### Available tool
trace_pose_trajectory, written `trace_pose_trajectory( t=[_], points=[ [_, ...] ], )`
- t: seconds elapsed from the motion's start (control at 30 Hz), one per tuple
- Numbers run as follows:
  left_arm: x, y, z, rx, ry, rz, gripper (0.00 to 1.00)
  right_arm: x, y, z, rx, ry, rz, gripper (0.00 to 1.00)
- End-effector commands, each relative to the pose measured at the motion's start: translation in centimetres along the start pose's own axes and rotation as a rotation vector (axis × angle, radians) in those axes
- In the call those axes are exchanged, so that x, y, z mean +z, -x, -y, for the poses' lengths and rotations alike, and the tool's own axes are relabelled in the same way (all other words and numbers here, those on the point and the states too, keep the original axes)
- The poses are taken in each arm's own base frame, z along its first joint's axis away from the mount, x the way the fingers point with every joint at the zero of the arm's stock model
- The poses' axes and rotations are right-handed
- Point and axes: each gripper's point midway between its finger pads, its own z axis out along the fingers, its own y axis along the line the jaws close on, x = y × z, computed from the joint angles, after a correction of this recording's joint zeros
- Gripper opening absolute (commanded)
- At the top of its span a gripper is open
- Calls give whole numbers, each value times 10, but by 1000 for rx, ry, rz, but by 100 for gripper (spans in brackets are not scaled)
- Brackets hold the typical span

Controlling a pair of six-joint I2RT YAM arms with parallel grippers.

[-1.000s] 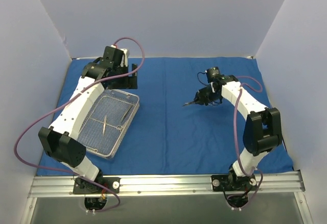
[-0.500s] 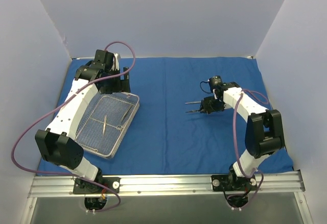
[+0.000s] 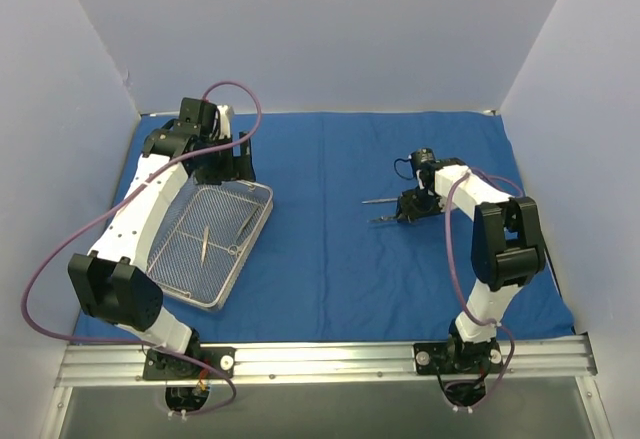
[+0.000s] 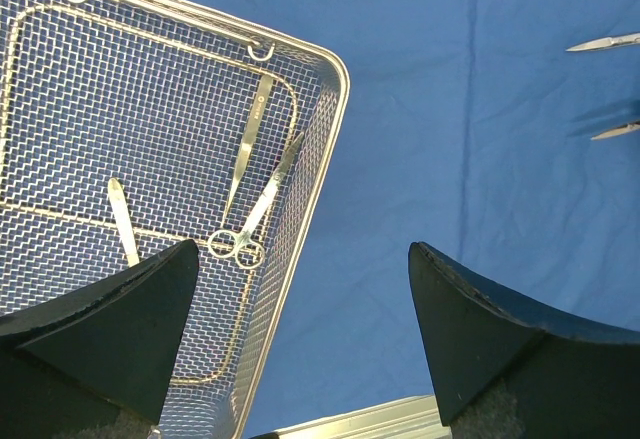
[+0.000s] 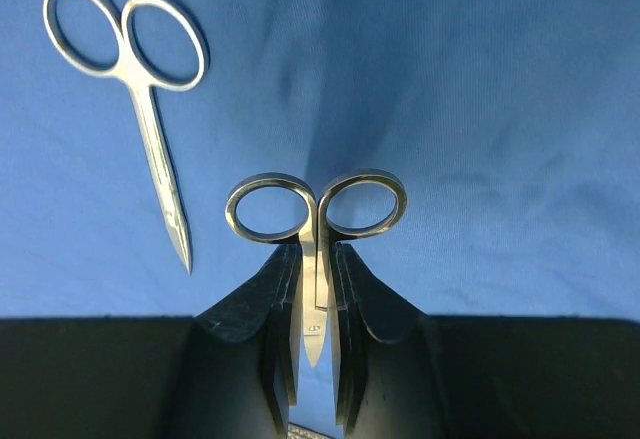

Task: Open and lay out the surgical kit
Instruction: Place the medical item in the surgical kit.

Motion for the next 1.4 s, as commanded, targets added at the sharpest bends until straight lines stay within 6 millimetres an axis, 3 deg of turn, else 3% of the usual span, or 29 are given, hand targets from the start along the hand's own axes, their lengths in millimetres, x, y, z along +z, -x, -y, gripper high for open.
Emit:
trace_pose_trajectory(
  t=[0.0,0.63,0.8,1.07,1.13,1.2,1.23,1.37],
  points=[
    [-5,10,4,16,-40,42,94,5,12,1,1,-30,46,0],
    [11,9,-10,-25,-14,7,94,25,28,5,13,-64,53,1],
    [20,4,-13,-60,-24,-26,94,29,26,9,5,-79,42,22],
    [27,-7,-27,-135,-28,-70,95,25,23,7,-10,-54,25,41],
    [24,-7,-33,-156,-3,-65,100,12,22,-1,-24,-22,17,43],
    [22,-8,-48,-193,50,-65,92,-5,18,-3,-76,-4,8,47],
    [19,-13,-54,-227,79,-85,86,-21,17,-8,-103,30,3,47],
    [16,-30,-84,-316,223,-118,82,-81,8,-42,-394,197,21,57]
  ],
)
